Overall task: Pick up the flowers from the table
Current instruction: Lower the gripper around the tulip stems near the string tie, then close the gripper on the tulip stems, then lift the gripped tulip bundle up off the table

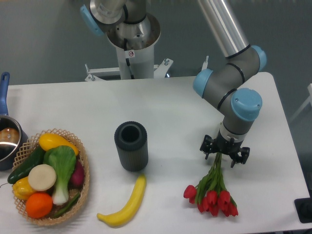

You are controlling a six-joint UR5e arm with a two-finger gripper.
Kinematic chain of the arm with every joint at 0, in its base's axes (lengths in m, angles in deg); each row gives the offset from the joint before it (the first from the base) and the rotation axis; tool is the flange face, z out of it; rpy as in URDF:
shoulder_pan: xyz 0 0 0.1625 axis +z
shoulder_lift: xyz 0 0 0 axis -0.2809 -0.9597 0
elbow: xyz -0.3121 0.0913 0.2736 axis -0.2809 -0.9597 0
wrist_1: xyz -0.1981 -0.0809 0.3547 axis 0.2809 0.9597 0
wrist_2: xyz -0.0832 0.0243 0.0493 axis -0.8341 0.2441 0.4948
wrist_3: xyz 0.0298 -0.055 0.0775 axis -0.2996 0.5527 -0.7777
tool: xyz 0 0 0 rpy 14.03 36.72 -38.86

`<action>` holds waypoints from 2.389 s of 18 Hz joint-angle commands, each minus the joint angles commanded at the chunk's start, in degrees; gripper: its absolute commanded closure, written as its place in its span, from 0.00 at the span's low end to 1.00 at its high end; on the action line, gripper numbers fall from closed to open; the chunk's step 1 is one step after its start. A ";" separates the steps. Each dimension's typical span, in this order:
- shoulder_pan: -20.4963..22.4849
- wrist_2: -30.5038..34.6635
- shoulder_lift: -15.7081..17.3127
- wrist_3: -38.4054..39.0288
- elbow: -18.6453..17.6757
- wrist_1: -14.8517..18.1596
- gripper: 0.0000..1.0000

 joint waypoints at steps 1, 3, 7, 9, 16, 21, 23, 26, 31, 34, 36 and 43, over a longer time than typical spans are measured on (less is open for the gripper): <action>0.00 0.09 0.00 0.00 0.00 0.00 0.22; 0.00 0.09 0.00 0.00 -0.09 -0.09 0.32; 0.00 0.09 0.17 0.09 -0.18 -0.09 0.51; 0.00 0.00 0.26 0.17 -0.18 -0.09 0.59; 0.00 0.00 0.44 1.67 -0.09 -0.18 0.73; 0.00 -0.61 1.67 1.84 1.23 -0.18 0.73; 0.09 -1.31 3.07 1.85 1.67 -0.18 0.73; 0.09 -3.24 4.91 1.93 3.16 -0.26 0.73; 0.26 -10.98 8.78 2.37 4.04 -0.53 0.73; 0.79 -11.51 9.49 3.16 4.04 -0.53 0.73; 0.97 -12.48 9.58 3.16 4.04 -0.53 0.73; 1.58 -15.89 10.63 3.16 4.66 -1.75 0.73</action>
